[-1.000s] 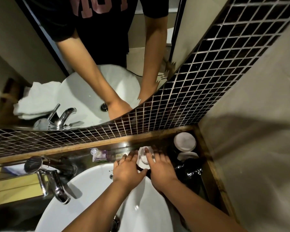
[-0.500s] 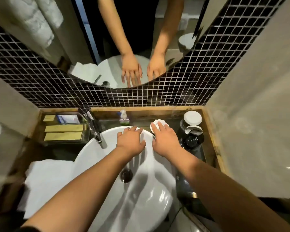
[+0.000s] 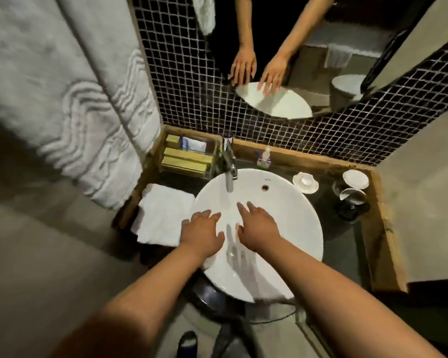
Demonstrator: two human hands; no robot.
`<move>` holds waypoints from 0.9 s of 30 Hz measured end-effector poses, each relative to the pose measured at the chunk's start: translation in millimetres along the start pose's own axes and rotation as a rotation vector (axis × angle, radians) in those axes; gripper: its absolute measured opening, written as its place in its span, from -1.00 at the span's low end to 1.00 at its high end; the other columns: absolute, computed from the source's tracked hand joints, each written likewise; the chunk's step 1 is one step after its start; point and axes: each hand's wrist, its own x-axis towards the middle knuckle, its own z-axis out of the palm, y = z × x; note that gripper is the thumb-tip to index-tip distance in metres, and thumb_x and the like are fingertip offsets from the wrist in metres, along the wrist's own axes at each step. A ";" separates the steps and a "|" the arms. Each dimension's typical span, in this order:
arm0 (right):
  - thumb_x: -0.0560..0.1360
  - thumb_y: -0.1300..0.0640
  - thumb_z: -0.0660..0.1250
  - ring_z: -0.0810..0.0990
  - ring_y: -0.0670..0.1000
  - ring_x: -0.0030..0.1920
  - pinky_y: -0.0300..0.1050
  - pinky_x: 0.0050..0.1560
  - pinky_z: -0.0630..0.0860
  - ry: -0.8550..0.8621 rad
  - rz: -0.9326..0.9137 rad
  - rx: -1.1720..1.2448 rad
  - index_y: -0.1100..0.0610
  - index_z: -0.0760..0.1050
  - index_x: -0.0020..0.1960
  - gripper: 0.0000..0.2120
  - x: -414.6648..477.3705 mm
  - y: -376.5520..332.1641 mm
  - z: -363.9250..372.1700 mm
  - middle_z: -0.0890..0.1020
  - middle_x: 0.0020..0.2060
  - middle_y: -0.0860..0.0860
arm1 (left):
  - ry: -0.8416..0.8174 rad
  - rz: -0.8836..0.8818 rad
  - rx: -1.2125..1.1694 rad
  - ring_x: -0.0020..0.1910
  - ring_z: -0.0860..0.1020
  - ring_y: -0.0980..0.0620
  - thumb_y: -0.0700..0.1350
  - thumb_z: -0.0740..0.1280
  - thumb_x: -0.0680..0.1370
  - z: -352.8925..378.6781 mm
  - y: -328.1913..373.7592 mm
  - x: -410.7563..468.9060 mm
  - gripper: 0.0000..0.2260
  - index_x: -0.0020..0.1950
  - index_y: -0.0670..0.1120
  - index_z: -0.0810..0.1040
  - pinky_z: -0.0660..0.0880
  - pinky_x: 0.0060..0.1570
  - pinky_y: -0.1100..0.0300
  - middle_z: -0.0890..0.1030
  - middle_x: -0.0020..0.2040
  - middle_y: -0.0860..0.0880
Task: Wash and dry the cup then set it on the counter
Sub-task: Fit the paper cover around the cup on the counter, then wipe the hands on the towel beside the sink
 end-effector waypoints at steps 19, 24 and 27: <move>0.47 -0.03 0.46 0.22 0.34 0.48 0.25 0.50 0.14 -0.111 -0.526 -0.235 -0.15 0.28 0.51 -0.33 123.5 -151.6 44.9 0.26 0.53 0.16 | 0.054 -0.462 -0.032 0.52 0.15 -0.17 0.24 0.29 0.54 53.1 -127.9 27.5 -0.39 0.55 0.16 0.19 0.25 0.42 -0.14 0.12 0.59 -0.09; 0.40 -0.08 0.53 0.26 0.37 0.44 0.34 0.45 0.23 -0.057 -0.523 -0.108 -0.10 0.48 0.34 -0.46 151.2 -152.5 57.5 0.43 0.37 0.16 | 0.093 -0.520 -0.080 0.58 -0.10 -0.24 0.29 0.17 0.56 60.4 -126.5 50.8 -0.39 0.57 0.22 0.05 0.07 0.49 -0.29 -0.07 0.62 -0.12; 0.41 -0.17 0.49 0.30 0.38 0.42 0.38 0.46 0.18 -0.004 -0.547 -0.212 -0.04 0.46 0.36 -0.42 166.0 -152.4 55.8 0.46 0.32 0.17 | 0.103 -0.515 -0.064 0.57 -0.05 -0.27 0.30 0.17 0.56 62.4 -125.5 68.0 -0.37 0.57 0.21 0.03 0.11 0.47 -0.31 -0.02 0.62 -0.13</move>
